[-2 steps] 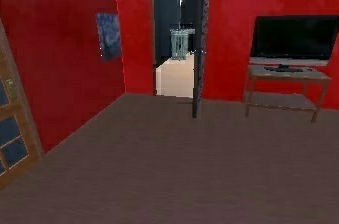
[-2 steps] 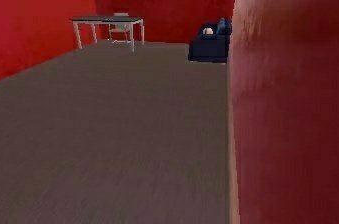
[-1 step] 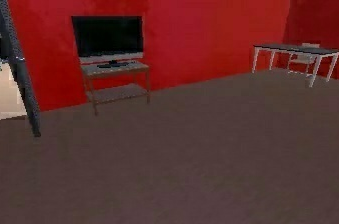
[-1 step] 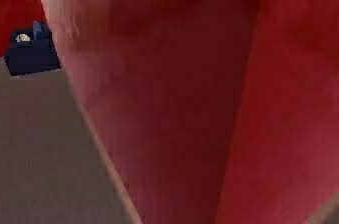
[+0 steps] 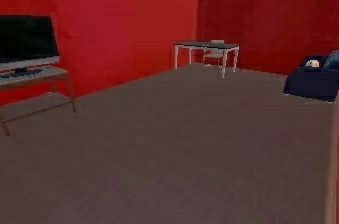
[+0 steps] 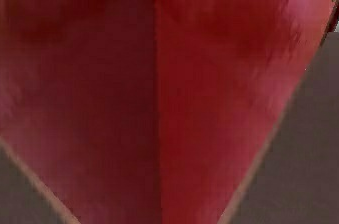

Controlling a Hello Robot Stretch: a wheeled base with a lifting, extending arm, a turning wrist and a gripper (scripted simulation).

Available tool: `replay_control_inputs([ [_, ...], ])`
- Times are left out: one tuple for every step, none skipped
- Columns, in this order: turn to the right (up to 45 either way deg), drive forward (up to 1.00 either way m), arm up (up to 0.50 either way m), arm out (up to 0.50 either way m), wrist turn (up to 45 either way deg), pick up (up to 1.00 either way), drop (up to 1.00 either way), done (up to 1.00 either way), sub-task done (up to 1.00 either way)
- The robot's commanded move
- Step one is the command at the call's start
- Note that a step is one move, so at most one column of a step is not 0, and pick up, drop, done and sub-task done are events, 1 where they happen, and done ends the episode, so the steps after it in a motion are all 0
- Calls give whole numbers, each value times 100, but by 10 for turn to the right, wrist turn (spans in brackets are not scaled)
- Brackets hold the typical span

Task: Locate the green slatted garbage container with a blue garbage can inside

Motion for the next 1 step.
replay_control_inputs([
  [0, 35, 0, 0, 0, 0, 0, 0, 0],
])
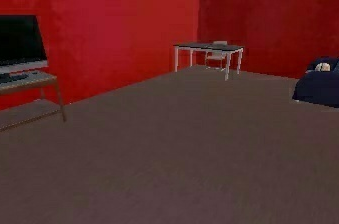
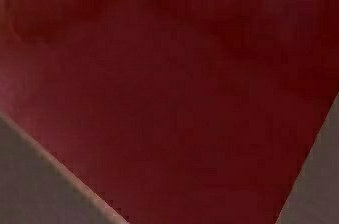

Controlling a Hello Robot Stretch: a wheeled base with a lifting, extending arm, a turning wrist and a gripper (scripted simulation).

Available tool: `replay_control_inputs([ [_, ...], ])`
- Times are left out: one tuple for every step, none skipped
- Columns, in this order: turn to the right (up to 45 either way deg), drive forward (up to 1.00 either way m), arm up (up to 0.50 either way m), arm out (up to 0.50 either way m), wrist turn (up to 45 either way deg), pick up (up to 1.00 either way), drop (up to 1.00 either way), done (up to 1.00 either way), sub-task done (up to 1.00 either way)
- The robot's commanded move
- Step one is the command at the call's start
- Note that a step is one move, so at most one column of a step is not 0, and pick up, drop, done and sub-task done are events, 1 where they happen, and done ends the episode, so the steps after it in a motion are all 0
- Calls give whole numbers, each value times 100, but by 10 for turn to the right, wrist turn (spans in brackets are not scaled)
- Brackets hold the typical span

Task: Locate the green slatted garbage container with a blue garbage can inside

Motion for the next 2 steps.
replay_control_inputs([
  [-450, 0, 0, 0, 0, 0, 0, 0, 0],
  [-330, 0, 0, 0, 0, 0, 0, 0, 0],
])
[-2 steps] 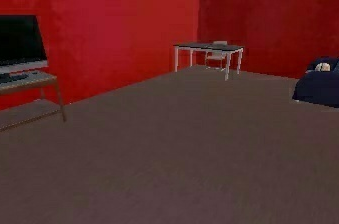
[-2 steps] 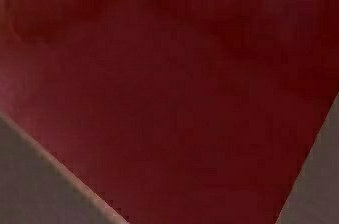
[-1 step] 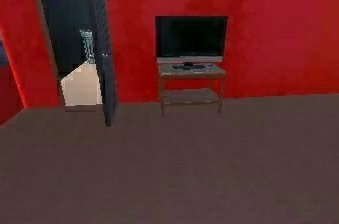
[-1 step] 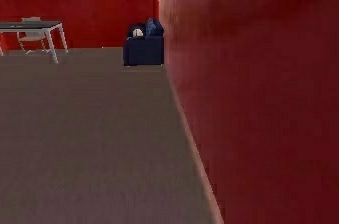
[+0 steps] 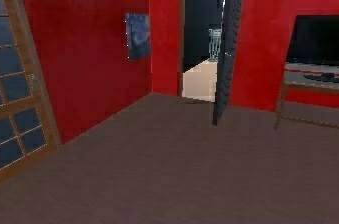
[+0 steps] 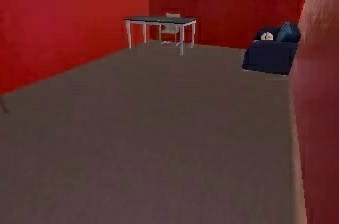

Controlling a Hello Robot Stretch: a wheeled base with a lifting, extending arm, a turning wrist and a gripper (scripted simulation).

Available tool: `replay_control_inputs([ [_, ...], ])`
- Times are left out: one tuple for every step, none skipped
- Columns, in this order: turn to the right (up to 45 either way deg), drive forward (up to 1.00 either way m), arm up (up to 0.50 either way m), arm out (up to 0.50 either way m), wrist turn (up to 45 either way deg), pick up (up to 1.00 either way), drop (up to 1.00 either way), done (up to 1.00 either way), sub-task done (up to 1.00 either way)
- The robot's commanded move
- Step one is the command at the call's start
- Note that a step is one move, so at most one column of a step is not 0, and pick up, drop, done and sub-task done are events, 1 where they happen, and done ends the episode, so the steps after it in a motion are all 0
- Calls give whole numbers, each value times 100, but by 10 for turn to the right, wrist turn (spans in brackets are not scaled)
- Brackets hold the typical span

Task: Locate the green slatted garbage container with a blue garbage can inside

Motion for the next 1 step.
replay_control_inputs([
  [0, 100, 0, 0, 0, 0, 0, 0, 0],
])
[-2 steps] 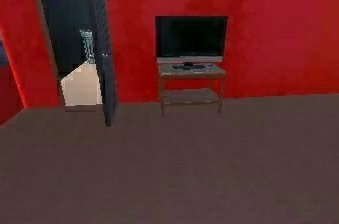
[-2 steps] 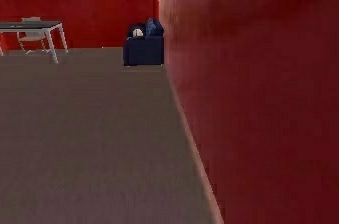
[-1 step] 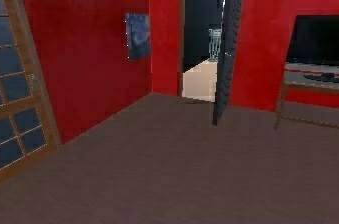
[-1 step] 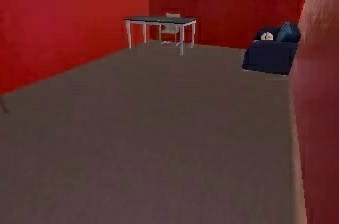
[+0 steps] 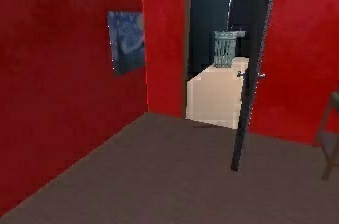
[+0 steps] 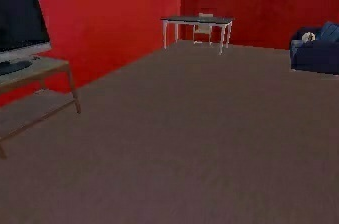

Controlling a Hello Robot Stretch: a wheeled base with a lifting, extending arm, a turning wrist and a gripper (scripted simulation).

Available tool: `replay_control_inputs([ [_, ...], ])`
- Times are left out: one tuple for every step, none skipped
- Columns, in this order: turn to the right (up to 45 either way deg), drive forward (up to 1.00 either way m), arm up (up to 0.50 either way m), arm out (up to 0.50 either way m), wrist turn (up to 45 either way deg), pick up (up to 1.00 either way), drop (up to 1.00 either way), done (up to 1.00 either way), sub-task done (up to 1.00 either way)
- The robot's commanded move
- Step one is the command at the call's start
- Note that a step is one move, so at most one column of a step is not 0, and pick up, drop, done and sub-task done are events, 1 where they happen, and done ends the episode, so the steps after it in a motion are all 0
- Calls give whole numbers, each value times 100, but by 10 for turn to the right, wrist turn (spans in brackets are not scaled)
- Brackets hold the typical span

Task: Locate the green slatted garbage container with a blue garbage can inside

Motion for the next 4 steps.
replay_control_inputs([
  [0, 100, 0, 0, 0, 0, 0, 0, 0],
  [-90, 0, 0, 0, 0, 0, 0, 0, 0],
  [0, 25, 0, 0, 0, 0, 0, 0, 0],
  [210, 0, 0, 0, 0, 0, 0, 0, 0],
])
